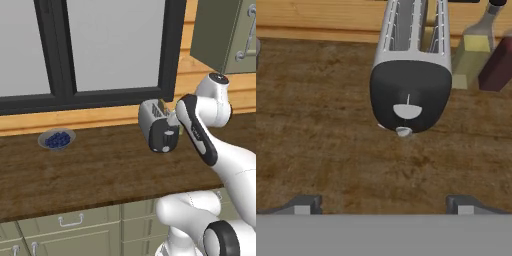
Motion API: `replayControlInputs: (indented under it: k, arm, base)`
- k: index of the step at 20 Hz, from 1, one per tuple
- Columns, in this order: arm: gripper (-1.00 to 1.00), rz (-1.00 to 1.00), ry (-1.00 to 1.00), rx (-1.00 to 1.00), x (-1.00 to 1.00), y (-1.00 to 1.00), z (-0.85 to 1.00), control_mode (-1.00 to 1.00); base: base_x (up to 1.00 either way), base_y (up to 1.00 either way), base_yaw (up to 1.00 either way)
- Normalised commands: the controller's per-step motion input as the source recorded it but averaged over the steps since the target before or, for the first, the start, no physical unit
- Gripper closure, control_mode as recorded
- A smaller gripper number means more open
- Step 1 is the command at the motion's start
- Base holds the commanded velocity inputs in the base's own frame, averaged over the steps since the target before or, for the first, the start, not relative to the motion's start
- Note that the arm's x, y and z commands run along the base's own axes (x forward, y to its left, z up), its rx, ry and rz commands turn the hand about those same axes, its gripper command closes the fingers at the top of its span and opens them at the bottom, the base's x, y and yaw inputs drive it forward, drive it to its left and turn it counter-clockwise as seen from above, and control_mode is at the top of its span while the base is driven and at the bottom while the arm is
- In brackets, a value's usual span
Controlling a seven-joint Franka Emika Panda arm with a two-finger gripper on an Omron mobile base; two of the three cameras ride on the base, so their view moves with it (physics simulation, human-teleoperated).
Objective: Start the toaster. Once the lever pops up, take the bread to the plate on the dining counter.
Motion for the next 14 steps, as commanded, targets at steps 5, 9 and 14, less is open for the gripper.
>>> replayControlInputs:
  k: [5, 9, 14]
  arm:
    - [-1.00, 0.04, -0.03, 0.00, 0.22, 0.06, -0.40, -1.00]
    - [-1.00, 0.03, 0.05, 0.00, 0.42, 0.13, -0.32, -1.00]
    - [-1.00, 0.02, 0.12, 0.00, 0.57, 0.11, -0.23, -1.00]
  base:
    - [0.00, 0.00, 0.00]
    - [0.00, 0.00, 0.00]
    - [0.00, 0.00, 0.00]
